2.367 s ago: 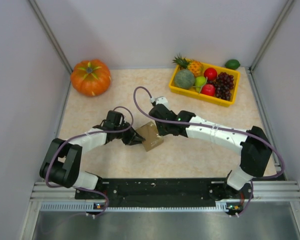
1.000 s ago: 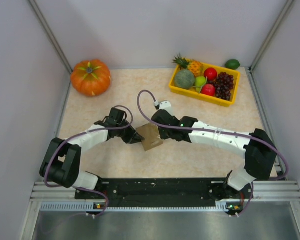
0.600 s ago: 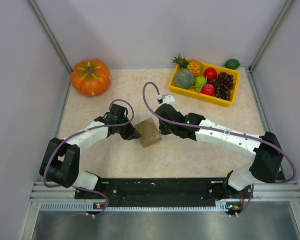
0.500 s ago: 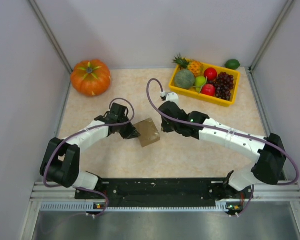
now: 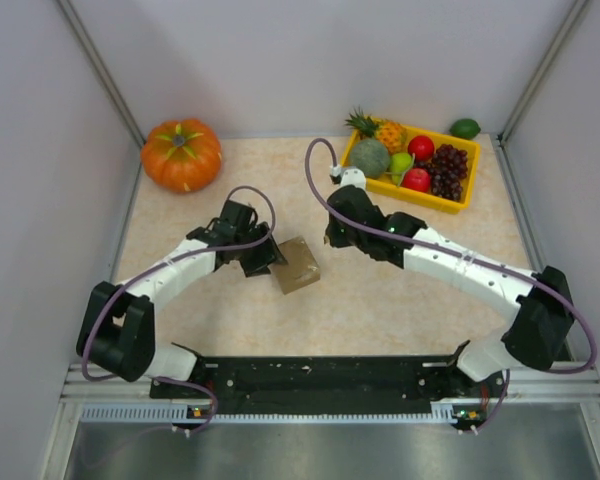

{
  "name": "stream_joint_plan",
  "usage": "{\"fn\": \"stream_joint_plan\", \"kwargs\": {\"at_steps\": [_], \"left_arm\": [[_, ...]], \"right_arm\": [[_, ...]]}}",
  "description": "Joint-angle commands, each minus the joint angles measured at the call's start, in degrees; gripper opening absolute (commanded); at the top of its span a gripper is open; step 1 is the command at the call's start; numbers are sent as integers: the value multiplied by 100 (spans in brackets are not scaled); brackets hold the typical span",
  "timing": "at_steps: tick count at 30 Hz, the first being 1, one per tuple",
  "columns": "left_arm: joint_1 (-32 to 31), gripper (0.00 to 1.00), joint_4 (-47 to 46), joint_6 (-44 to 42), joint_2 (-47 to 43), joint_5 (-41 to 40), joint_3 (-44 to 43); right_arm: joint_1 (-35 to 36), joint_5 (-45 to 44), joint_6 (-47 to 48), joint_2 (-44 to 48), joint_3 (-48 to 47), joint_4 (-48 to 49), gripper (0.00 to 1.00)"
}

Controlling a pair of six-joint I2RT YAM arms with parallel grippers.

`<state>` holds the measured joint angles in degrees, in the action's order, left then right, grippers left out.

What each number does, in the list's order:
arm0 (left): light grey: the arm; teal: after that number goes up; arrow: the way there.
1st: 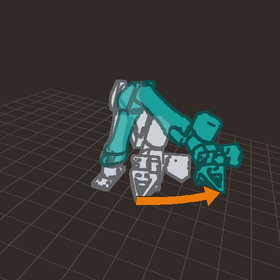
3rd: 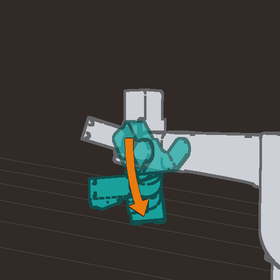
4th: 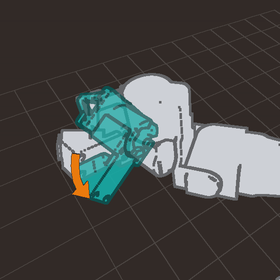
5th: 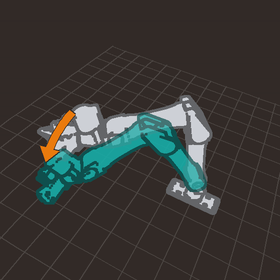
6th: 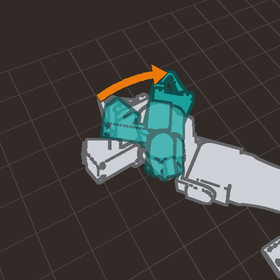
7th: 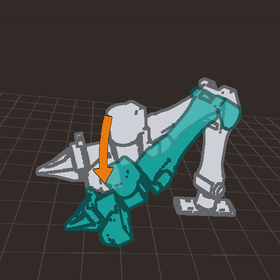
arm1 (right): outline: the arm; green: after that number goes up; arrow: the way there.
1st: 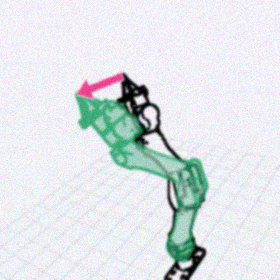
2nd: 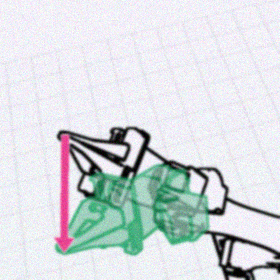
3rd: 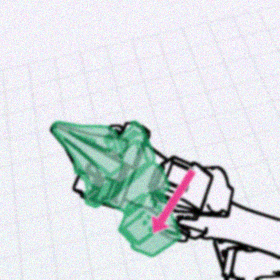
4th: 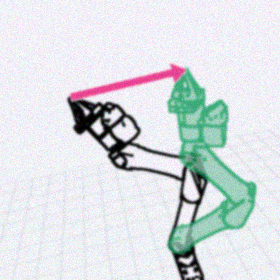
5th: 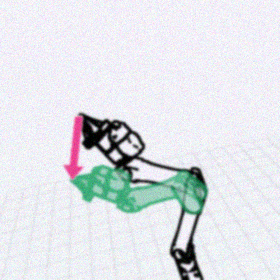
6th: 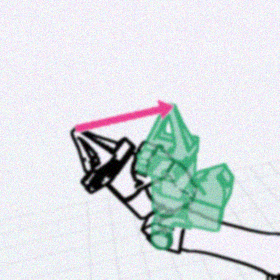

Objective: Unpack the express box

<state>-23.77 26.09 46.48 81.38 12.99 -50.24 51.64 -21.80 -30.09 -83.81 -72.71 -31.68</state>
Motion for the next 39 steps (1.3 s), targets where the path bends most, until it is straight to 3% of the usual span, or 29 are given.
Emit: {"fn": "stream_joint_plan", "kwargs": {"at_steps": [1, 8, 14, 19, 26, 32, 39], "left_arm": [[-31, 59, -445, -323, -728, 421, 48], [-285, 33, -903, -823, -1282, 1135, 821], [-857, 31, -1288, -870, -1748, 1240, 1462], [-893, 31, -1545, -649, -1583, 1205, 1684], [-875, 30, -1203, -482, -827, 670, 1315], [-822, 28, -860, -447, -712, 2, 972], [-594, 30, -973, -482, -475, -35, 726]], "right_arm": [[-329, 544, 424, -135, 178, 1294, 0], [-531, 1395, 1057, -951, 3, 2623, 0], [-954, 2627, 1136, -1893, -778, 2782, 0], [-989, 2848, 1286, -2227, -1061, 2264, 0], [-989, 2726, 1347, -1763, -676, 1684, 0], [-998, 2550, 1365, -1226, -52, 1376, 0], [-1006, 2383, 1093, -313, 687, 1182, 0]]}}
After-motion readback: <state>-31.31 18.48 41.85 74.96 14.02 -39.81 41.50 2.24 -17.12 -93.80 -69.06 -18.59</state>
